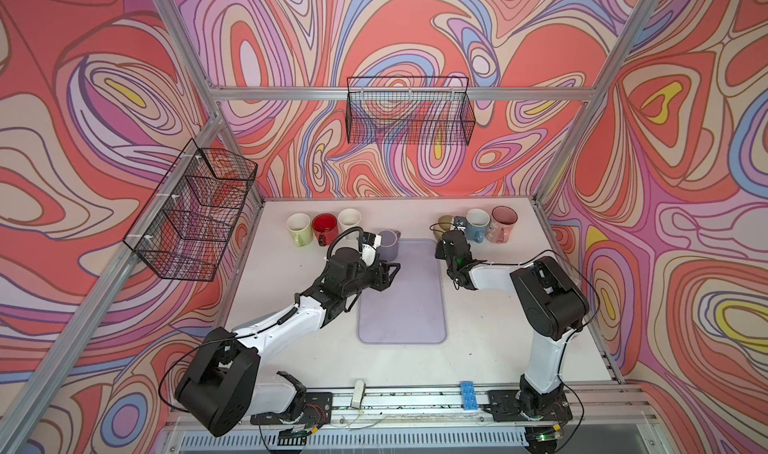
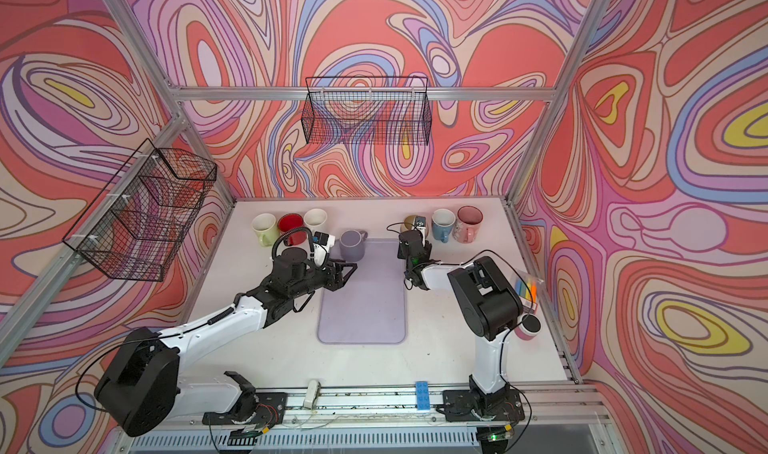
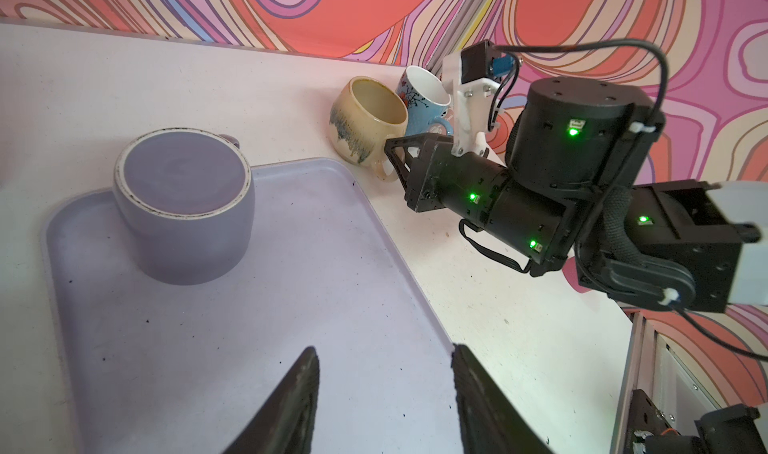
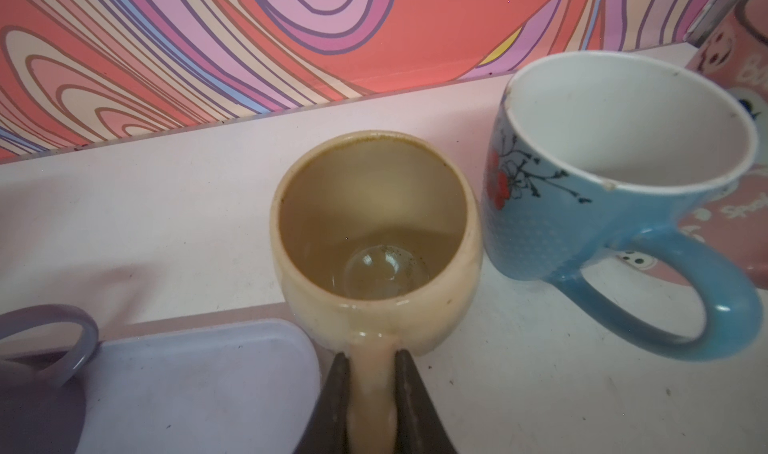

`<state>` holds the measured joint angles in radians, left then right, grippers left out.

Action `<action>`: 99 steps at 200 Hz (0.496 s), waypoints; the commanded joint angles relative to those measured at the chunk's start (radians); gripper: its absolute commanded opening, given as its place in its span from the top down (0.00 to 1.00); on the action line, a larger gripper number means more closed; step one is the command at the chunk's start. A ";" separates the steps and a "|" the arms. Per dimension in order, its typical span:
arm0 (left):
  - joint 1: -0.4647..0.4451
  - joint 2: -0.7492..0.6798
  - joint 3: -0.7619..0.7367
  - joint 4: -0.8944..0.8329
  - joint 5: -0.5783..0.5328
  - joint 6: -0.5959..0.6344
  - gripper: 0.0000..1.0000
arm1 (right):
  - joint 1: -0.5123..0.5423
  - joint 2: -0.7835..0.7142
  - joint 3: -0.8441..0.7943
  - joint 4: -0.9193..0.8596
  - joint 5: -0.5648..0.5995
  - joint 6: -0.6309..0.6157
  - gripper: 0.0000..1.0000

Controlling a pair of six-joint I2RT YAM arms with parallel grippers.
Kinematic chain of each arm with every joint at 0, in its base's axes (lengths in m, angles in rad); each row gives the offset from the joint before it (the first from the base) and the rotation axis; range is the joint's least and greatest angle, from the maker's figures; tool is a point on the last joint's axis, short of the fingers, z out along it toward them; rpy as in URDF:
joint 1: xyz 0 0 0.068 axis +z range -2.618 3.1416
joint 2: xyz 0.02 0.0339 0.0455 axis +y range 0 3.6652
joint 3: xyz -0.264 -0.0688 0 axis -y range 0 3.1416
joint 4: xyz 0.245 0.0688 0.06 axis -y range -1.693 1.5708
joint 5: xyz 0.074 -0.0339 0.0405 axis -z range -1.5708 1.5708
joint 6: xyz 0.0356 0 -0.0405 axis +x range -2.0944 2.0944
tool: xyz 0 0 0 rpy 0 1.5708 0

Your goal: Turn the mug right side up

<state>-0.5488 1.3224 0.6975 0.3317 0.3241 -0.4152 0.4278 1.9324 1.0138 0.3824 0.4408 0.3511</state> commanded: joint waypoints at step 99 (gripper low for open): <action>0.016 -0.019 -0.014 0.004 0.003 0.011 0.46 | -0.058 0.078 0.084 -0.367 -0.070 0.021 1.00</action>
<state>-0.5369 1.3128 0.6975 0.3248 0.3229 -0.4118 0.4019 1.9507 1.1046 0.2504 0.4164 0.3611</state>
